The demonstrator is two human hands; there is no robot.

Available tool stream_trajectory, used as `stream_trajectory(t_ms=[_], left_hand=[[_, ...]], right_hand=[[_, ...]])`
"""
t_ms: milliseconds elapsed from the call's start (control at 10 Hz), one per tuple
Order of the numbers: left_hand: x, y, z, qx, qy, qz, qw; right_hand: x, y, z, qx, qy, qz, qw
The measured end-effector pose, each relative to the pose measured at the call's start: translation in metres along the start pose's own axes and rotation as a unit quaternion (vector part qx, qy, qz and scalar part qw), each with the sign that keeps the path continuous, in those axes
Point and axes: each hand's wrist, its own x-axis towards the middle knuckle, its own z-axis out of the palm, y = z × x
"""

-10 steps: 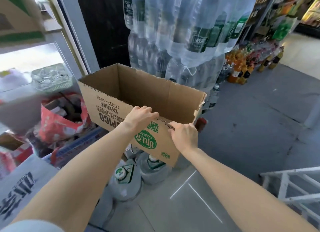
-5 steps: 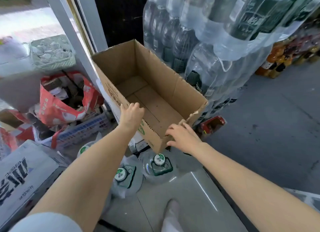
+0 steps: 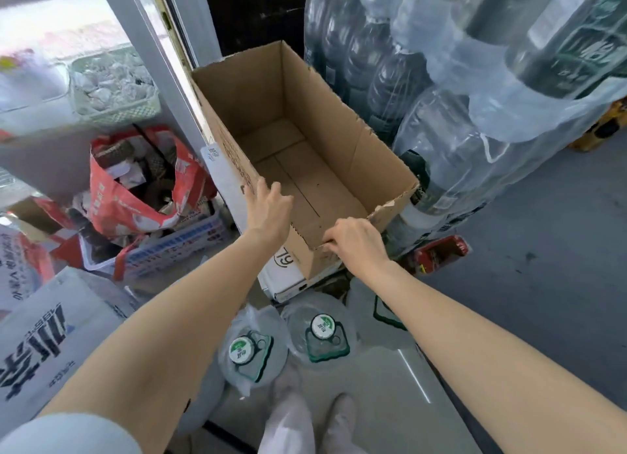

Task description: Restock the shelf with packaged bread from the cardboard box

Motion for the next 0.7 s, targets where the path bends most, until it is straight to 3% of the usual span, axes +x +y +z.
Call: stream_trajectory(t_ms=[200, 300, 500, 600, 700], left_hand=[[0.031, -0.036, -0.003, -0.003, -0.057, 0.063, 0.996], [0.037, -0.04, -0.01, 0.025, -0.066, 0.088, 0.994], [0.046, -0.034, -0.014, 0.094, -0.059, 0.103, 0.988], [0.05, -0.037, -0.018, 0.065, -0.068, 0.102, 0.99], [0.042, -0.045, -0.02, -0.077, -0.075, 0.075, 0.991]], right_hand=[[0.044, -0.018, -0.008, 0.021, -0.027, 0.027, 0.999], [0.053, -0.019, -0.017, 0.029, -0.083, 0.056, 0.995], [0.055, -0.021, -0.019, 0.045, -0.121, 0.08, 0.988], [0.051, -0.023, -0.017, 0.096, -0.121, 0.102, 0.983], [0.026, -0.024, -0.028, 0.226, -0.087, 0.143, 0.96]])
